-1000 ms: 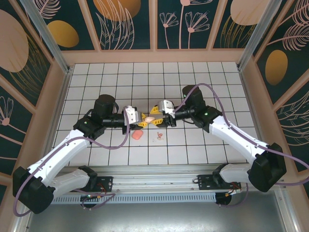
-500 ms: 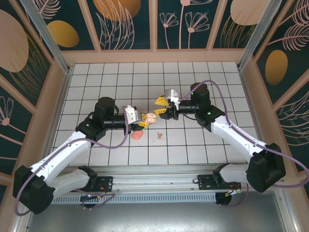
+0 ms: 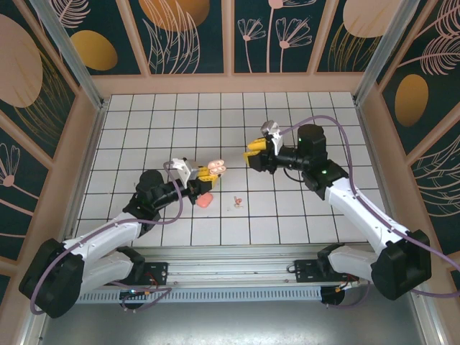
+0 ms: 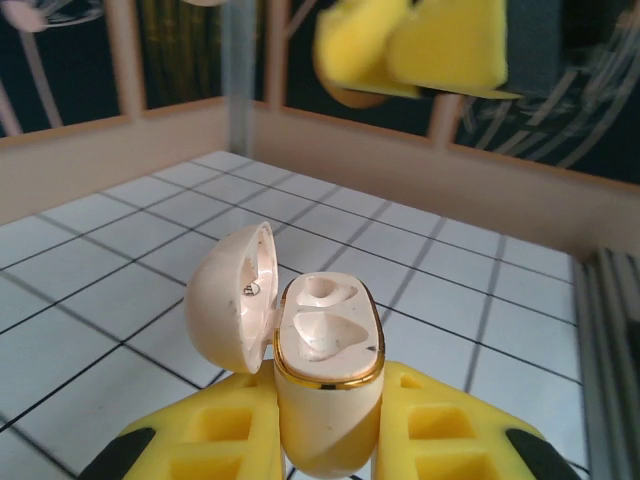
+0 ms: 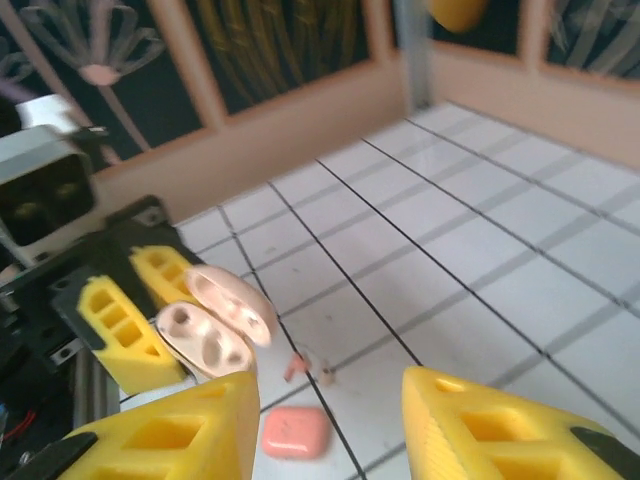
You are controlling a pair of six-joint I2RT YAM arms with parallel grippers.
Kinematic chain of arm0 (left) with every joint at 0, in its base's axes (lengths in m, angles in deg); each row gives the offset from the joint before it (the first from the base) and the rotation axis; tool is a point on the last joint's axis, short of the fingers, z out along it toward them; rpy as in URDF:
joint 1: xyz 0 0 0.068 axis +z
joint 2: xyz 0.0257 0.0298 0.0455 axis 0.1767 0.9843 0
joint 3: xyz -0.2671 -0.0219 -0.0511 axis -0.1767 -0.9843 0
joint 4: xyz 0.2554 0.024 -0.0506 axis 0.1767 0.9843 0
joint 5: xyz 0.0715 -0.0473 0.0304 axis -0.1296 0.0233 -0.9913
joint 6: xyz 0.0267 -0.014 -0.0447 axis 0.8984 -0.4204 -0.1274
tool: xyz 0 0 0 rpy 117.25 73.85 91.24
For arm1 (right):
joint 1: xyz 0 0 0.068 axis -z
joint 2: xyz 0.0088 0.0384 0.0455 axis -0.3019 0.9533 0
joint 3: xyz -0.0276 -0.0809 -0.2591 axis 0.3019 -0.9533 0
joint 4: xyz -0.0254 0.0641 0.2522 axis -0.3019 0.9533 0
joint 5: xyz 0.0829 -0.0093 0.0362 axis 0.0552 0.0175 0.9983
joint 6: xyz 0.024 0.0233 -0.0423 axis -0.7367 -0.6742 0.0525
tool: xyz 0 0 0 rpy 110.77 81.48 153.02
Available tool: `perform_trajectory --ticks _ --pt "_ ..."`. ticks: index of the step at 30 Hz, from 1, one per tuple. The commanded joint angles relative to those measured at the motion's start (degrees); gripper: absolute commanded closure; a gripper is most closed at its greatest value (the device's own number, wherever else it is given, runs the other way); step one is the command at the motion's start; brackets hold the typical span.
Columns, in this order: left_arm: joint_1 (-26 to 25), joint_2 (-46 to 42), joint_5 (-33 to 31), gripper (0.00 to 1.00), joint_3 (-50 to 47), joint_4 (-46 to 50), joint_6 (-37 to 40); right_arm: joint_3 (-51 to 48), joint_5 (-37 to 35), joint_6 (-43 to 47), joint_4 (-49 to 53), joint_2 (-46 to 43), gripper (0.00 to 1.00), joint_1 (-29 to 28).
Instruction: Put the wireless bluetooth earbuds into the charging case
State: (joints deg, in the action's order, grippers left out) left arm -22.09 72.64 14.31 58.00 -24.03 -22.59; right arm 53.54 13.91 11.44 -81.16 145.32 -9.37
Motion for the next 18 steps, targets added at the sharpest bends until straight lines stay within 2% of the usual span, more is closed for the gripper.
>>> perform_trajectory --ticks 1,5,7,10,13,18 --pt "-0.19 0.83 -12.79 0.81 -2.83 -10.09 -7.57 3.98 -12.5 -9.11 16.68 0.46 0.59 0.05" --pt "0.09 1.24 -18.35 0.81 -5.42 -12.4 -10.46 3.4 -11.8 -15.83 21.66 2.7 0.59 -1.6" --pt "0.6 1.26 -20.84 0.81 -5.98 -11.65 -11.96 3.02 -13.02 -18.29 23.75 4.9 0.63 -4.04" --pt "2.7 0.6 -23.26 0.81 -6.4 -8.35 -15.05 3.04 -18.36 -18.13 26.65 8.84 0.63 -11.64" --pt "5.7 -0.41 -22.3 0.81 -8.52 -9.56 -18.78 3.6 -20.3 -16.26 28.75 14.28 0.64 -14.83" --pt "8.81 -2.35 -20.97 0.82 -9.46 -7.35 -19.32 6.43 -20.58 -13.06 29.95 23.41 0.66 -16.41"
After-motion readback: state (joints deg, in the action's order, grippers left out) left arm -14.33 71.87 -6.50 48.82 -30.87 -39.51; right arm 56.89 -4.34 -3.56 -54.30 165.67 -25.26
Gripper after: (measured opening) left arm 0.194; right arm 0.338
